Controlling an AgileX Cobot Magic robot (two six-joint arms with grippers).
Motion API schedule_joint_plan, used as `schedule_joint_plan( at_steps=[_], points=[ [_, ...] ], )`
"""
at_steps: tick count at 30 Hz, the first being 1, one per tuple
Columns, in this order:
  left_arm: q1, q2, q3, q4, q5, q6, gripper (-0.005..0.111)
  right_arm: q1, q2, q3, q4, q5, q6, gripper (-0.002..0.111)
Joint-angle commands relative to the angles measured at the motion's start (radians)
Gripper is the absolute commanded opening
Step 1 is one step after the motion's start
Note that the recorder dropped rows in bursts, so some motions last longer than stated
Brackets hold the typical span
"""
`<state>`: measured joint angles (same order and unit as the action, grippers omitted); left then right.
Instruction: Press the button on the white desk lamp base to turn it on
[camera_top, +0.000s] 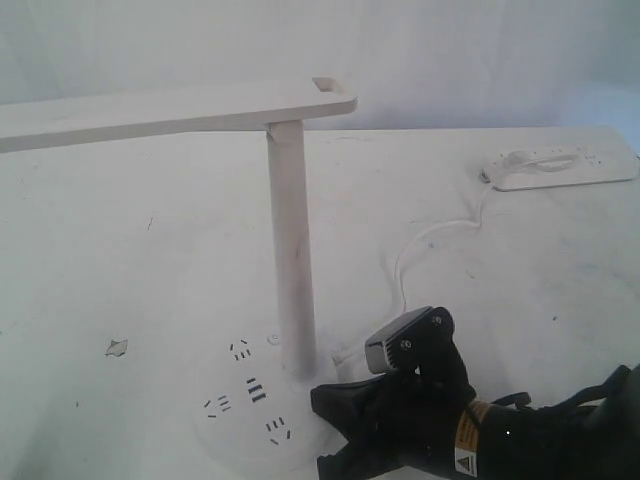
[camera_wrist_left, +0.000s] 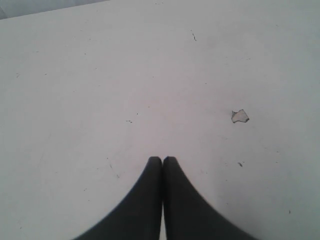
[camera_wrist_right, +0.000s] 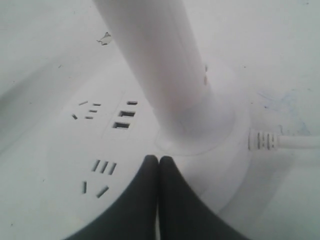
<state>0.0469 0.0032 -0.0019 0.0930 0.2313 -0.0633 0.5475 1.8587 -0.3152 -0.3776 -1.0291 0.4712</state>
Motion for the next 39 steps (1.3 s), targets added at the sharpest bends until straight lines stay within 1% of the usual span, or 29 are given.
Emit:
schedule_joint_plan(
  at_steps=[1,7,12,14,15,16,21,24,26,28,30,32,39],
  points=[
    [0.001,-0.003,0.002,-0.009,0.001,0.0,0.0,0.001,-0.002,0.009,-0.048,0.033,0.003,0.0],
    [0.001,-0.003,0.002,-0.009,0.001,0.0,0.0,0.001,-0.002,0.009,-0.054,-0.081,0.003,0.0],
    [0.001,-0.003,0.002,-0.009,0.001,0.0,0.0,0.001,-0.002,0.009,-0.069,-0.094,0.003,0.0],
    [0.001,-0.003,0.002,-0.009,0.001,0.0,0.0,0.001,-0.002,0.009,-0.069,-0.135,-0.01,0.0],
    [0.001,-0.003,0.002,-0.009,0.001,0.0,0.0,0.001,-0.002,0.013,-0.065,-0.192,-0.026,0.0],
    [0.001,-0.003,0.002,-0.009,0.001,0.0,0.0,0.001,-0.004,0.02,-0.059,-0.192,-0.035,0.0],
    [0.001,-0.003,0.002,-0.009,0.001,0.0,0.0,0.001,-0.094,0.082,0.096,-0.192,-0.138,0.0],
    [0.001,-0.003,0.002,-0.009,0.001,0.0,0.0,0.001,-0.238,0.203,0.199,-0.192,-0.222,0.0],
    [0.001,-0.003,0.002,-0.009,0.001,0.0,0.0,0.001,-0.378,0.307,0.256,-0.192,-0.266,0.0],
    [0.001,-0.003,0.002,-0.009,0.001,0.0,0.0,0.001,-0.504,0.315,0.302,-0.192,-0.276,0.0],
    [0.001,-0.003,0.002,-0.009,0.001,0.0,0.0,0.001,-0.65,0.315,0.302,-0.062,-0.282,0.0],
    [0.001,-0.003,0.002,-0.007,0.002,0.0,0.0,0.001,-0.769,0.315,0.302,0.027,-0.286,0.0],
    [0.001,-0.003,0.002,-0.009,0.002,0.0,0.0,0.001,-1.276,0.315,0.304,0.27,-0.299,0.0]
  ],
)
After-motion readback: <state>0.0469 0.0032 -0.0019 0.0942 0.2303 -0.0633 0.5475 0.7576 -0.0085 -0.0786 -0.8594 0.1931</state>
